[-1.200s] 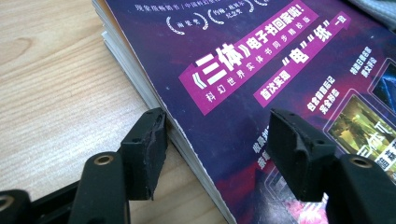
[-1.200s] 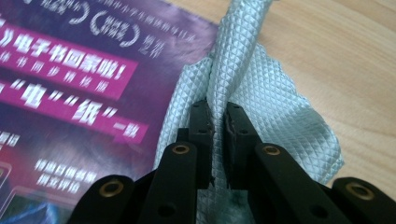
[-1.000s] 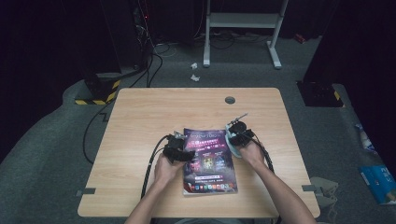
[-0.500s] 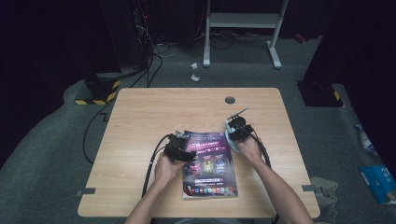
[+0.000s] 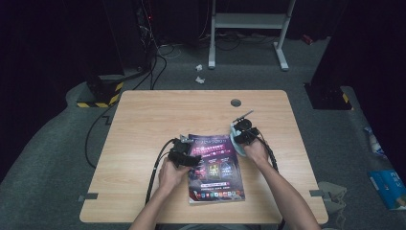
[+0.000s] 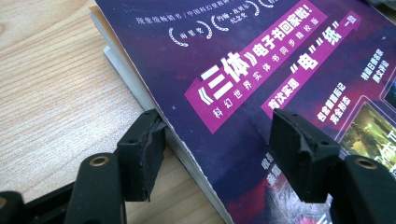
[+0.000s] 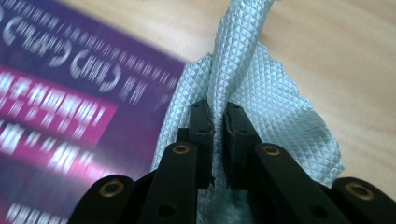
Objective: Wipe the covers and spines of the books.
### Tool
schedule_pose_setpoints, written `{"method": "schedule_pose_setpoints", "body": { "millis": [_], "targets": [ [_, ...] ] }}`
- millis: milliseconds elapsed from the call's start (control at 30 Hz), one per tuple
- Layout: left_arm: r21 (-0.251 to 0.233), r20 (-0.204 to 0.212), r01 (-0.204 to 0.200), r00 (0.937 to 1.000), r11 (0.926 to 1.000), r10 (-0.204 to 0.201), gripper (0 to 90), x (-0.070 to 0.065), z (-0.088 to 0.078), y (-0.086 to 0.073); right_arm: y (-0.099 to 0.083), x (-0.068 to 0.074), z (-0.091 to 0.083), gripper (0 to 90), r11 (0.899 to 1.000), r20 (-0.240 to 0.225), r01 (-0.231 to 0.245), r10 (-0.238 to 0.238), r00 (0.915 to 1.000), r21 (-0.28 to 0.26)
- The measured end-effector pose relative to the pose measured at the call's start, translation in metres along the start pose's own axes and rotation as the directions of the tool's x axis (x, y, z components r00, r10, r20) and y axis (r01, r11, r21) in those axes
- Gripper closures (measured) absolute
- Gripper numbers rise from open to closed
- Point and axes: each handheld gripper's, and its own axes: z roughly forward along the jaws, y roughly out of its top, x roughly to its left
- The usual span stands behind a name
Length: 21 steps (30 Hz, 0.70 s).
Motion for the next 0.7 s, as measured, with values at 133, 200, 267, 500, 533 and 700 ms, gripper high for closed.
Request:
{"method": "schedule_pose_setpoints", "body": {
  "millis": [133, 200, 267, 500, 533, 700],
  "targets": [
    [-0.002, 0.002, -0.003, 1.0, 1.0, 0.003, 36.1, 0.0, 0.0, 0.0, -0.002, -0.002, -0.001, 83.2, 1.0, -0.014, -0.014, 0.014, 0.9998, -0.001],
    [-0.002, 0.002, -0.003, 1.0, 1.0, 0.003, 36.1, 0.0, 0.0, 0.0, 0.005, -0.003, 0.002, 83.2, 1.0, 0.004, -0.027, 0.027, 0.9996, -0.006],
    [-0.003, 0.003, -0.003, 1.0, 1.0, 0.003, 36.1, 0.0, 0.0, 0.0, 0.012, -0.005, 0.006, 83.1, 0.999, 0.012, -0.044, 0.044, 0.999, -0.004],
    [-0.011, 0.002, -0.002, 1.0, 0.9999, 0.002, 36.1, 0.0, 0.0, -0.002, 0.019, -0.009, 0.01, 83.1, 0.997, 0.009, -0.078, 0.078, 0.9969, -0.007],
    [-0.014, 0.001, 0.002, 1.0, 0.9999, -0.001, 36.1, 0.0, 0.0, -0.002, 0.018, -0.009, 0.009, 83.1, 0.997, 0.003, -0.076, 0.076, 0.9971, -0.005],
    [-0.013, -0.006, 0.014, 0.9999, 0.9998, -0.014, 36.3, -0.002, 0.0, -0.002, 0.005, -0.003, 0.003, 83.1, 0.999, -0.002, -0.046, 0.046, 0.9989, -0.007]
  ]
}}
